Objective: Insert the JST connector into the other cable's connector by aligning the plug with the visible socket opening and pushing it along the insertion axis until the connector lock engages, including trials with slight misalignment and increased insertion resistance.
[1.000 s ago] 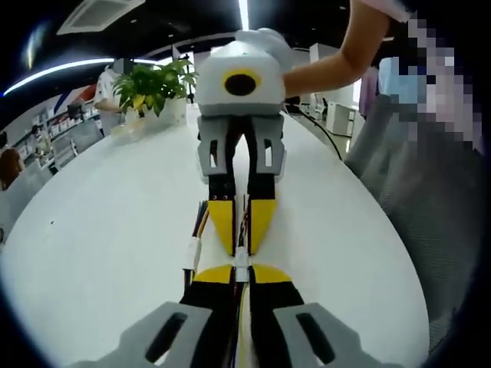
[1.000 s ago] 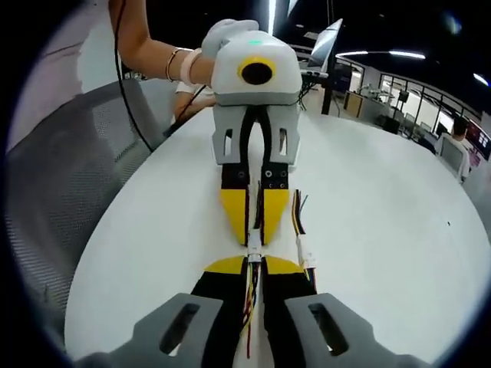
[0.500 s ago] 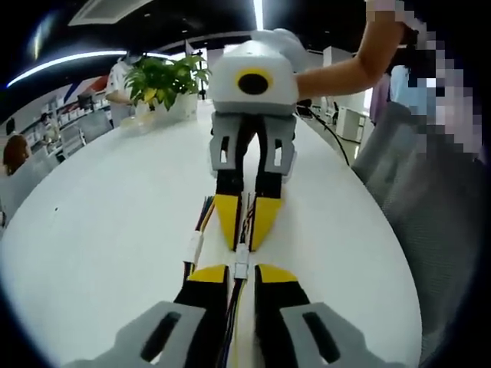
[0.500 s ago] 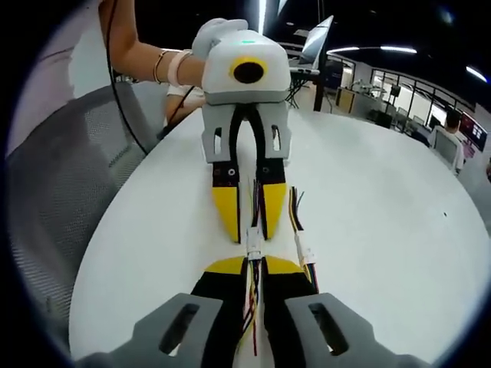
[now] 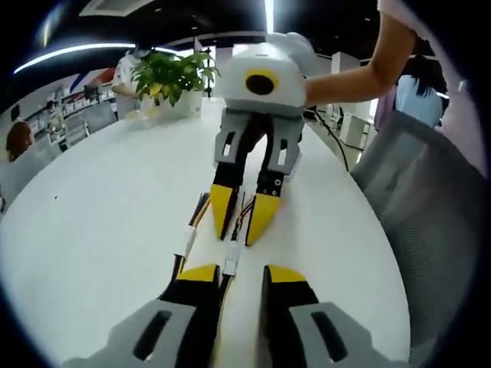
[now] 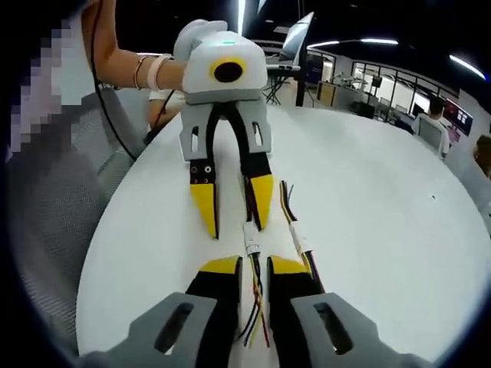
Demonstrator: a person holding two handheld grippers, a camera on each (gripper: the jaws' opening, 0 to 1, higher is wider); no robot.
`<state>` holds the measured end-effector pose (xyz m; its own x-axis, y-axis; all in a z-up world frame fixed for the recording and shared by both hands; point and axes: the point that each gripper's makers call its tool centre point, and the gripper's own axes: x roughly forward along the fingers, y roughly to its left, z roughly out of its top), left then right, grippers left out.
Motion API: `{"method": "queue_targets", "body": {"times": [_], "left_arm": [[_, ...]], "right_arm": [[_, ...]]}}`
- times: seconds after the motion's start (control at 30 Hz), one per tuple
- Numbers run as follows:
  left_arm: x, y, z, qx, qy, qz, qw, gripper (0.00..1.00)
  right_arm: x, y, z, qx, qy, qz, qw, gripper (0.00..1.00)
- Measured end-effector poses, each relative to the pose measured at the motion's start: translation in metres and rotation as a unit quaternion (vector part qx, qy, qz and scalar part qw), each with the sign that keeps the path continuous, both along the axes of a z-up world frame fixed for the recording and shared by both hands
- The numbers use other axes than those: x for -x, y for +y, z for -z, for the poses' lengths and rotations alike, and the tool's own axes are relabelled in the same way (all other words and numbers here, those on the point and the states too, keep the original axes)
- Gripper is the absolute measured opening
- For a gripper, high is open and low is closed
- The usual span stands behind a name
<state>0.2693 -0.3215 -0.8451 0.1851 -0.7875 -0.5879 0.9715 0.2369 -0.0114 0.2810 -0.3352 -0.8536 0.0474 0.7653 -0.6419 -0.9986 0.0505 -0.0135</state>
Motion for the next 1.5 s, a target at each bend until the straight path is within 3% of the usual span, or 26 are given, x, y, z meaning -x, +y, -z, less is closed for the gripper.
{"method": "queue_targets", "body": {"times": [0.2,0.3,0.53,0.87,1.1,1.37,1.5], "left_arm": [[0.001,0.004,-0.008,0.019,0.003,-0.016,0.9997,0.18],[0.004,0.0,-0.018,0.053,0.022,-0.025,0.998,0.18],[0.004,-0.002,-0.041,0.084,0.011,-0.04,0.9956,0.23],[0.013,0.003,-0.06,0.093,-0.012,-0.071,0.9931,0.36],[0.017,0.011,-0.073,0.086,-0.029,-0.112,0.9896,0.36],[0.016,0.019,-0.081,0.087,-0.047,-0.15,0.9838,0.38],[0.017,0.024,-0.087,0.095,-0.045,-0.17,0.9799,0.44]], "right_arm": [[0.003,-0.001,-0.003,-0.004,0.002,0.023,0.9997,0.09],[0.006,-0.002,-0.006,-0.009,0.005,0.031,0.9995,0.09],[0.007,-0.01,-0.017,-0.018,0.004,0.063,0.9979,0.11],[0.016,-0.017,-0.044,-0.036,0.001,0.112,0.9931,0.14],[0.021,-0.02,-0.061,-0.058,-0.001,0.149,0.9871,0.17],[0.025,-0.024,-0.072,-0.071,-0.001,0.192,0.9787,0.23],[0.025,-0.031,-0.073,-0.075,0.002,0.217,0.9734,0.25]]}}
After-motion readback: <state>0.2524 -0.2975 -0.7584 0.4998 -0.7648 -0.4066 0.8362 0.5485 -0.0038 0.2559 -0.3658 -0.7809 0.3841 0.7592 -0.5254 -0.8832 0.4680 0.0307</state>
